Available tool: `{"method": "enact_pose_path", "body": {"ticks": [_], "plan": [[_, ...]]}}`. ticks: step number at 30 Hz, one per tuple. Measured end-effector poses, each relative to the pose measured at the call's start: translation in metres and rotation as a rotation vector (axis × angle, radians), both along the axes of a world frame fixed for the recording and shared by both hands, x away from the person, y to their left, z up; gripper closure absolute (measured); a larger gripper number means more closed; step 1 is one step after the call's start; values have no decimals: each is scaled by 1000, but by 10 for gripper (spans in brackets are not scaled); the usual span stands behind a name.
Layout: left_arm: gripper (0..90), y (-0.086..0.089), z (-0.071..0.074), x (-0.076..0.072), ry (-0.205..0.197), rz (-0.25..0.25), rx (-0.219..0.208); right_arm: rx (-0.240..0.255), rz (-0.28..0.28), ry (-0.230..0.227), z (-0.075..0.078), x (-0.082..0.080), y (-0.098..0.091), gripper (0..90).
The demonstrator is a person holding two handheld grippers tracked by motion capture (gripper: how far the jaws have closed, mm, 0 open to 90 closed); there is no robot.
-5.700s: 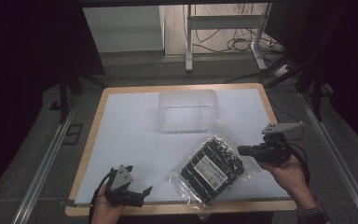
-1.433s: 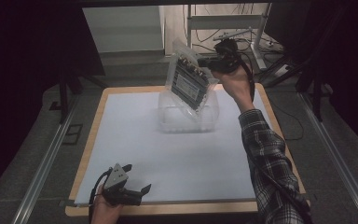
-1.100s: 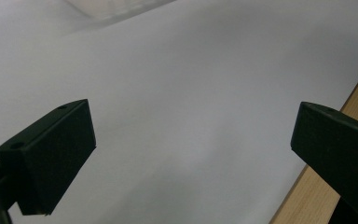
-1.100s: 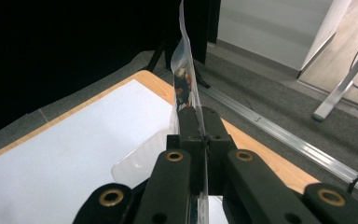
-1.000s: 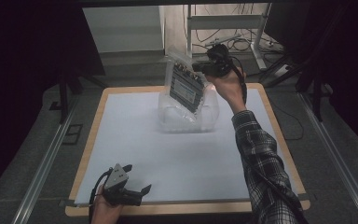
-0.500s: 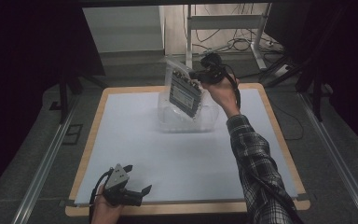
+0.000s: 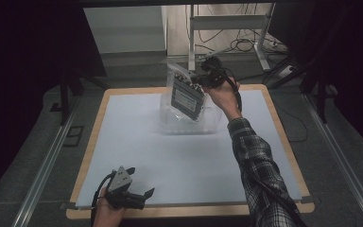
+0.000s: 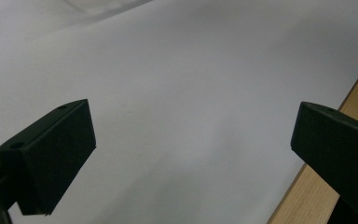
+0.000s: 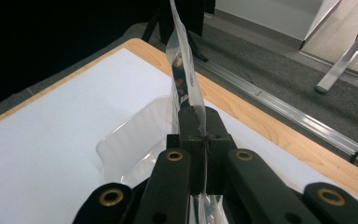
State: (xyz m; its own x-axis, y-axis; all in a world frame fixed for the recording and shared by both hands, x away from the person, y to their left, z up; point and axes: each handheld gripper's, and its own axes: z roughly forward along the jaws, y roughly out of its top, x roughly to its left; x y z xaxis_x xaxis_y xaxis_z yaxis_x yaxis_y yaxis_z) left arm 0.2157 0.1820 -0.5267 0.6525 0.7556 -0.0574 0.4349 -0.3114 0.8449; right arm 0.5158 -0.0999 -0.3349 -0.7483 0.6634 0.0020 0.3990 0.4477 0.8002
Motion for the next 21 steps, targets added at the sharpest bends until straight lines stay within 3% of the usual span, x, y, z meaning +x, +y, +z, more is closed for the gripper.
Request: {"method": "enact_pose_path", "body": {"ticks": [4, 8, 12, 16, 17, 21], "plan": [[0, 0, 0, 0, 1, -2, 2, -10, -7, 9, -1, 1, 5, 889], [0, 0, 0, 0, 0, -2, 4, 8, -6, 19, -1, 3, 2, 887], [0, 0, 1, 0, -5, 5, 2, 36, 9, 1, 1, 1, -1, 868], [0, 1, 1, 0, -5, 7, -1, 42, 10, -15, 2, 0, -1, 799], [0, 1, 1, 0, -5, 8, -2, 21, 3, -28, 1, 0, -1, 753], [0, 1, 1, 0, -5, 7, 1, 29, -18, -60, 3, -1, -4, 629]]}}
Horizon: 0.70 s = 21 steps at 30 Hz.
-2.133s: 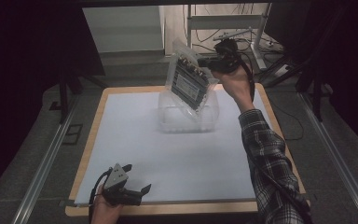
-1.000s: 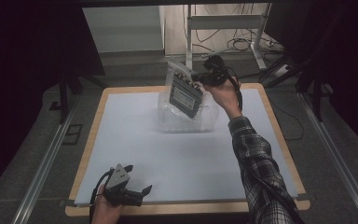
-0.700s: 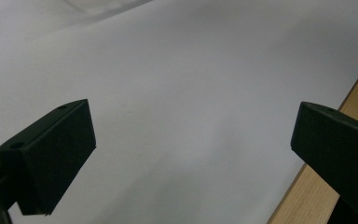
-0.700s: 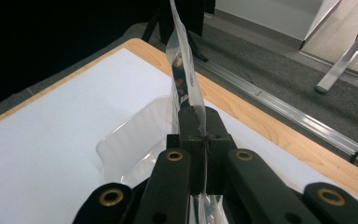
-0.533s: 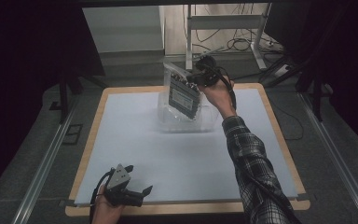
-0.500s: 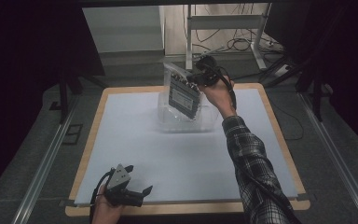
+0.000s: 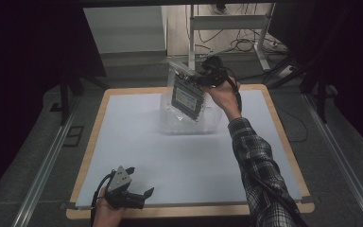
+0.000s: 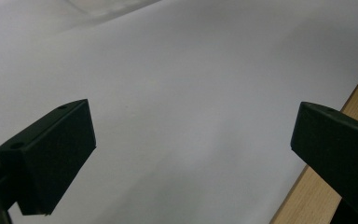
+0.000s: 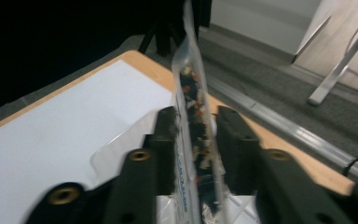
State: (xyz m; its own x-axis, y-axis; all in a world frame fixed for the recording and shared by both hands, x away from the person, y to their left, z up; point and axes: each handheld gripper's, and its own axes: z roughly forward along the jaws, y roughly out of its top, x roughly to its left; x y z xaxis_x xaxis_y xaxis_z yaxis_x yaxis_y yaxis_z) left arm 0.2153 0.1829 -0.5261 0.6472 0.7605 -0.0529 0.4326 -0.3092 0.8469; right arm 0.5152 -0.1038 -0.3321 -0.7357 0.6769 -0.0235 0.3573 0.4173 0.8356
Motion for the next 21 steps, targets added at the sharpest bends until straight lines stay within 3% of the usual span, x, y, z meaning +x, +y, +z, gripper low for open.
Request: {"method": "enact_pose_path", "body": {"ticks": [6, 12, 21], "plan": [[0, 0, 0, 0, 0, 0, 2, -12, -9, -34, 3, -1, -6, 449], [0, -1, 0, 0, 0, 1, 5, 6, -13, -48, 9, -2, -14, 312], [0, -1, 0, 0, -3, 2, 4, 17, 6, -66, 18, -9, -22, 207]]}}
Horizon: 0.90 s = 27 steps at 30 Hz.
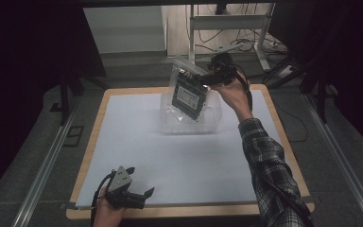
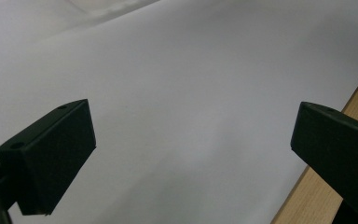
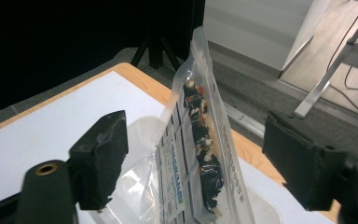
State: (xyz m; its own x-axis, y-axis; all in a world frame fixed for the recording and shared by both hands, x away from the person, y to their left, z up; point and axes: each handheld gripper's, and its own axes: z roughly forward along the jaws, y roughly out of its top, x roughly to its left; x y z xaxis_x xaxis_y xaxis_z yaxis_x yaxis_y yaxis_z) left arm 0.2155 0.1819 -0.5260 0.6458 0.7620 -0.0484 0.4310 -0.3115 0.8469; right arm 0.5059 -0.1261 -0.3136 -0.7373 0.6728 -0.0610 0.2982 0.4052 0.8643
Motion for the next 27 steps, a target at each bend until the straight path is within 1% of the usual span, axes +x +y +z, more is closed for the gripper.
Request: {"method": "enact_pose_path", "body": {"ticks": [3, 4, 6, 11, 14, 17, 20, 23, 27], "plan": [[0, 0, 1, 0, 1, 1, 3, -10, 8, -9, 3, -4, -2, 171], [0, 0, 1, 0, 1, 1, 3, -10, 8, -9, 3, -4, -2, 171], [0, 0, 2, -1, -2, 5, 3, -20, 13, -15, 4, -8, -6, 137], [0, 1, 3, -1, -5, 12, -4, -21, 21, -17, 6, -16, -11, 113], [7, 1, 5, -2, 4, 14, -8, -21, 31, -26, 8, -26, -15, 95], [11, 0, 5, -2, 7, 13, -13, -11, 46, -33, 10, -34, -18, 87], [10, 0, 6, -2, 9, 12, -15, -6, 52, -33, 8, -41, -23, 78], [10, 0, 6, -3, 6, 9, -28, 0, 53, -32, 6, -46, -27, 70], [9, 0, 6, -3, -1, 9, -19, 5, 61, -25, 2, -53, -31, 59]]}}
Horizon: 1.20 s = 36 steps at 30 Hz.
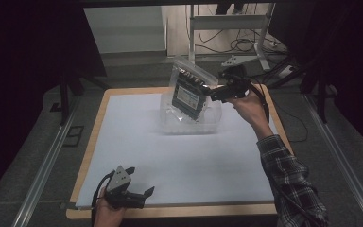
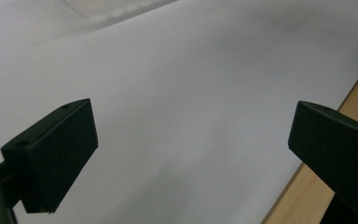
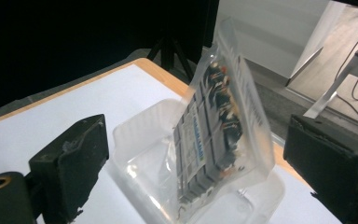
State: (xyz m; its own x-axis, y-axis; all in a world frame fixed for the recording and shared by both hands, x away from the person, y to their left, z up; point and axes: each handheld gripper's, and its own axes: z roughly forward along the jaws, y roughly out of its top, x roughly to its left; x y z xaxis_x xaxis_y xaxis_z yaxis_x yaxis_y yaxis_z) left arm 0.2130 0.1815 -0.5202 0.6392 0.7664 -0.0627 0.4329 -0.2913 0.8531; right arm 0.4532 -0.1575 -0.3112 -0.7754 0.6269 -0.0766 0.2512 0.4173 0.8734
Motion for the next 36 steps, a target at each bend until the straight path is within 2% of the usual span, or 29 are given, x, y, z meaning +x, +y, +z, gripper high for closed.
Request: {"method": "enact_pose_path", "body": {"ticks": [6, 12, 21, 29, 36], "plan": [[4, -1, 0, -1, -29, -3, 9, 1, 4, 13, -7, -9, -5, 51], [4, -1, 0, -2, -39, -16, -6, -11, 4, 26, -18, -18, -8, 48], [1, -2, 0, -2, -41, -19, -1, -10, 16, 35, -26, -34, -17, 46], [0, -3, 0, -2, -45, -20, 14, -7, 19, 28, -29, -49, -26, 46], [0, -2, -1, -2, -58, -11, 8, -11, 13, 22, -29, -62, -36, 46]]}}
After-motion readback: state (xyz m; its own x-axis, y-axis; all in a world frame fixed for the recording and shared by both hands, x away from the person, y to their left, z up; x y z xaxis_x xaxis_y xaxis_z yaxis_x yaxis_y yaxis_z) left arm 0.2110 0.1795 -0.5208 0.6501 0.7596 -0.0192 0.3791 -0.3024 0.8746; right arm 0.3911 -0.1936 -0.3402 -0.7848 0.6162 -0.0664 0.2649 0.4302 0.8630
